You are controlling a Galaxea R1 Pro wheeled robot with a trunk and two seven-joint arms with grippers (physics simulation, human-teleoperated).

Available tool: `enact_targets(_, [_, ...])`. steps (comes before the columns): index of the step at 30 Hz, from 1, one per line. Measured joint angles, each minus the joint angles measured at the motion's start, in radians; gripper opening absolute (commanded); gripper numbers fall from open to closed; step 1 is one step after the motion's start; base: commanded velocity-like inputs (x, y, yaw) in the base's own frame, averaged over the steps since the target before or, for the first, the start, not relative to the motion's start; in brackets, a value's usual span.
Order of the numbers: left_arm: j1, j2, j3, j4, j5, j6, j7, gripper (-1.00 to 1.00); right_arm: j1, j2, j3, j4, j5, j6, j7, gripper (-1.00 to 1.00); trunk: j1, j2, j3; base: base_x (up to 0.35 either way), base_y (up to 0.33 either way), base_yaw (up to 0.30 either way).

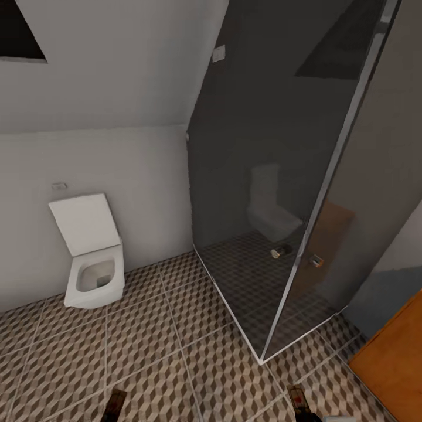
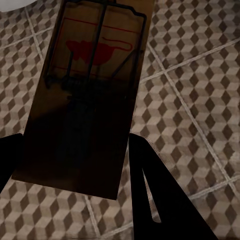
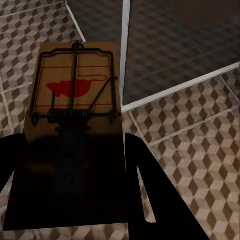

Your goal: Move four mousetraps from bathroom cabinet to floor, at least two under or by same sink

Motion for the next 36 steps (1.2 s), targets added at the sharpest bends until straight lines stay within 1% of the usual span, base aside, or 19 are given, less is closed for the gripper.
enact_targets(36, [0.000, 0.000, 0.000, 0.000, 0.000, 0.000, 0.000, -1.00, 0.000, 0.000, 0.000, 0.000, 0.000, 0.000, 0.000, -1.00, 0.000, 0.000, 0.000, 0.000, 0.000, 0.287])
